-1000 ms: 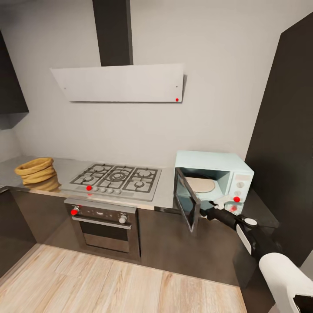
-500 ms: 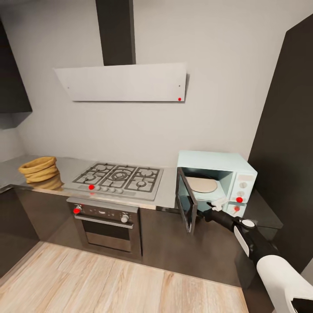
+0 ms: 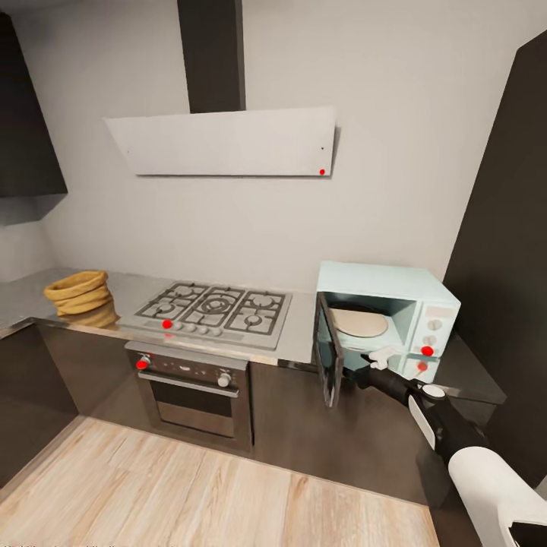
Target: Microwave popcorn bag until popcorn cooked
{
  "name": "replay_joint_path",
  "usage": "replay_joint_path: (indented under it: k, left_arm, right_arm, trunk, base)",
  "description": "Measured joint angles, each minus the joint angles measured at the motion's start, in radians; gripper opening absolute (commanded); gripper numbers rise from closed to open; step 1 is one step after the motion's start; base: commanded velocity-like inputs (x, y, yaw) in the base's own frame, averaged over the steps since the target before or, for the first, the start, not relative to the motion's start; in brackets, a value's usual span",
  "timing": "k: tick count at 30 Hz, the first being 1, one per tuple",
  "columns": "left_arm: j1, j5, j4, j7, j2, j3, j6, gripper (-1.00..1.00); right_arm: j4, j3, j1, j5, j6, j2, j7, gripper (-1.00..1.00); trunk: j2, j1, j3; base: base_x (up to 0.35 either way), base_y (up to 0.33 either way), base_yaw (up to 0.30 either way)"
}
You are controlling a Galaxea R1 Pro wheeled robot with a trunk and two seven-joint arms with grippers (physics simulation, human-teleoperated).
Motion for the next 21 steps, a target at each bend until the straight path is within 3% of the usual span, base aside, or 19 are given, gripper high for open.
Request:
replay_joint_path:
  k: [21]
  left_arm:
    - [0.0, 0.0, 0.0, 0.0, 0.0, 0.0, 0.0, 1.0]
  right_arm:
    - [-0.002, -0.002, 0.0, -0.003, -0.002, -0.001, 0.0, 1.0]
  trunk:
    - [0.0, 0.0, -0.005]
  base:
    - [0.0, 0.0, 0.052]
